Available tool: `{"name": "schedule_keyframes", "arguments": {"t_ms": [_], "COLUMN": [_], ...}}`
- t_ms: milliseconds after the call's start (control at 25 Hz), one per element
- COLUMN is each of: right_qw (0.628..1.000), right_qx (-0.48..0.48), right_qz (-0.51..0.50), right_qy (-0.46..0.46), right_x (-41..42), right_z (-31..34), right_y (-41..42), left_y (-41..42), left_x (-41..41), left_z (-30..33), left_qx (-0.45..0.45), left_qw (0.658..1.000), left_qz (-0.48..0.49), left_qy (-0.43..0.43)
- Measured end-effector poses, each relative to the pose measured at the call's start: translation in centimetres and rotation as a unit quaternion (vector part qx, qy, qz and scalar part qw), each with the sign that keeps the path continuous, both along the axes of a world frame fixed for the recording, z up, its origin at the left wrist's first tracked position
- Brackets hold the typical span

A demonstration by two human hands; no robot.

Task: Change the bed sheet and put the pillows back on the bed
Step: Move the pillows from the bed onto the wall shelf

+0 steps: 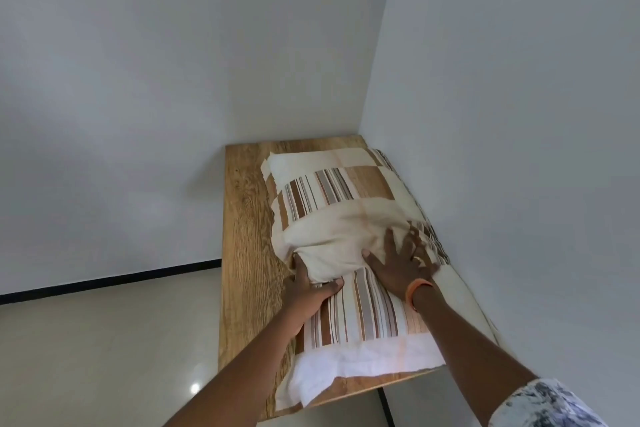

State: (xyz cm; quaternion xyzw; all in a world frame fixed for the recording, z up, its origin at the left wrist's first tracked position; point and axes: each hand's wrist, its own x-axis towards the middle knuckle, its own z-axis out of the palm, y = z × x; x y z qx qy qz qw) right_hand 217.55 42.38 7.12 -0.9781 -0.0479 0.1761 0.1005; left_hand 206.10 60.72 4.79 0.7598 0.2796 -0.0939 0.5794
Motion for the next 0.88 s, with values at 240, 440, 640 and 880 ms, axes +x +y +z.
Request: {"name": "schedule_keyframes", "arguments": {"t_ms": [240, 440, 640, 880], "right_qw": [0.997, 0.975, 0.914, 0.816], "right_qx": [-0.011, -0.035, 0.035, 0.106], "right_qz": [0.024, 0.167, 0.389, 0.567], "right_qy": [-0.074, -0.144, -0.108, 0.004], "right_x": [-2.2, -6.6, -20.1, -41.5], "right_z": [-0.7, 0.4, -1.4, -2.8], "right_y": [0.1, 1.5, 5.3, 8.6], "left_y": [-2.8, -6.5, -7.8, -9.1], "left_x": [-5.4, -11.5, -23.9, -48.5], "left_z": [-0.6, -0.6, -1.7, -0.2], "left_qx": [0.062, 0.090, 0.131, 0.149], "left_qw": [0.992, 0.976, 0.941, 0.778], "left_qz": [0.092, 0.170, 0.310, 0.610], "left_qy": [-0.063, -0.103, -0.040, -0.019]}}
